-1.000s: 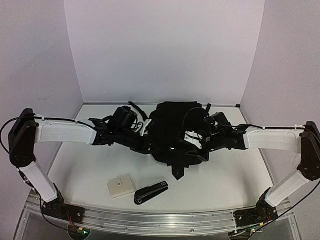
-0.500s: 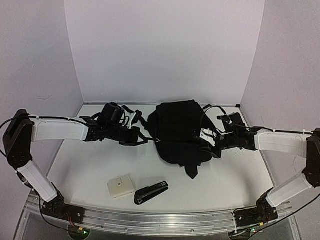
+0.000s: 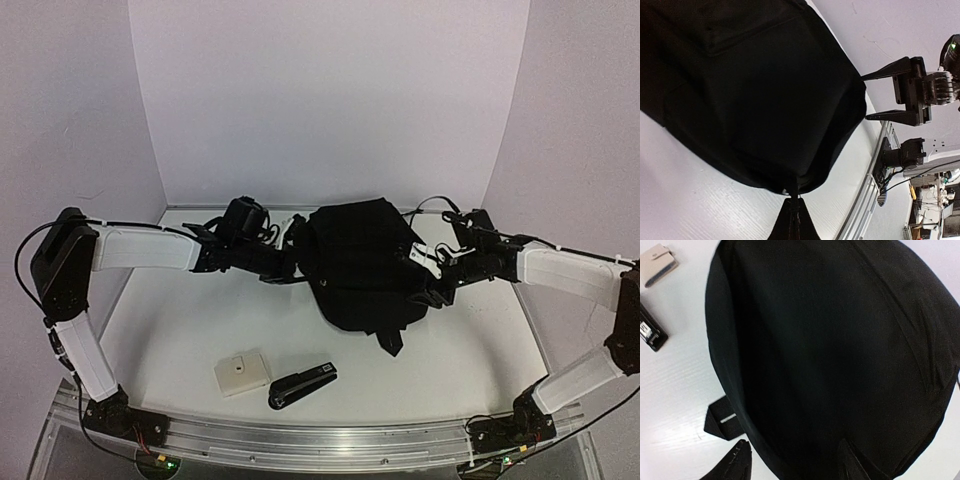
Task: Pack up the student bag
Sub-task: Zip the student bag at the center of the board.
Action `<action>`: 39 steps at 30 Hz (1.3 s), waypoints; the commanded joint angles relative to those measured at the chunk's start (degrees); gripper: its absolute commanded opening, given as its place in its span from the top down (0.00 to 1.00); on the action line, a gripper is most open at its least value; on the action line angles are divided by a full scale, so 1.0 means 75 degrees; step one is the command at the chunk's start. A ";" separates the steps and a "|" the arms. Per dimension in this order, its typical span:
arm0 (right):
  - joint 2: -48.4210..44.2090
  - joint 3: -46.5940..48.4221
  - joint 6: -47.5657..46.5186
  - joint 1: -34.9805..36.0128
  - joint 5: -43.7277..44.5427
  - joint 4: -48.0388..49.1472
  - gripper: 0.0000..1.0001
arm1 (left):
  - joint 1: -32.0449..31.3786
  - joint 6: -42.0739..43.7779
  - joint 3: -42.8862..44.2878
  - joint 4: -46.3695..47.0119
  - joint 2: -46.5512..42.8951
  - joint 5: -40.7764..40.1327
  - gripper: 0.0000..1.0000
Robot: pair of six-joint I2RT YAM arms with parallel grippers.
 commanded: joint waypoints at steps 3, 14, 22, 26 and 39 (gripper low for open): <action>0.0268 0.0961 0.1270 0.1478 0.0038 -0.0004 0.41 | -0.0227 -0.0129 0.0551 0.0610 0.0149 0.0622 1.00; 0.1853 0.1947 0.1959 0.2587 0.0875 0.0956 0.41 | -0.0204 -0.0334 0.0291 0.0810 -0.0052 0.0583 1.00; 0.2159 0.1954 0.1767 0.2894 0.1472 0.0981 0.94 | 0.0051 -0.0505 0.0091 0.0783 -0.0190 0.0285 1.00; 0.1548 0.1602 0.1716 0.2894 0.1314 0.0914 1.00 | 0.0418 -0.0643 0.0036 0.0652 -0.0084 0.0040 1.00; 0.0296 0.0047 0.0964 0.2892 0.1409 0.0134 1.00 | 0.1457 -0.0510 0.1154 0.0082 0.1361 -0.0314 1.00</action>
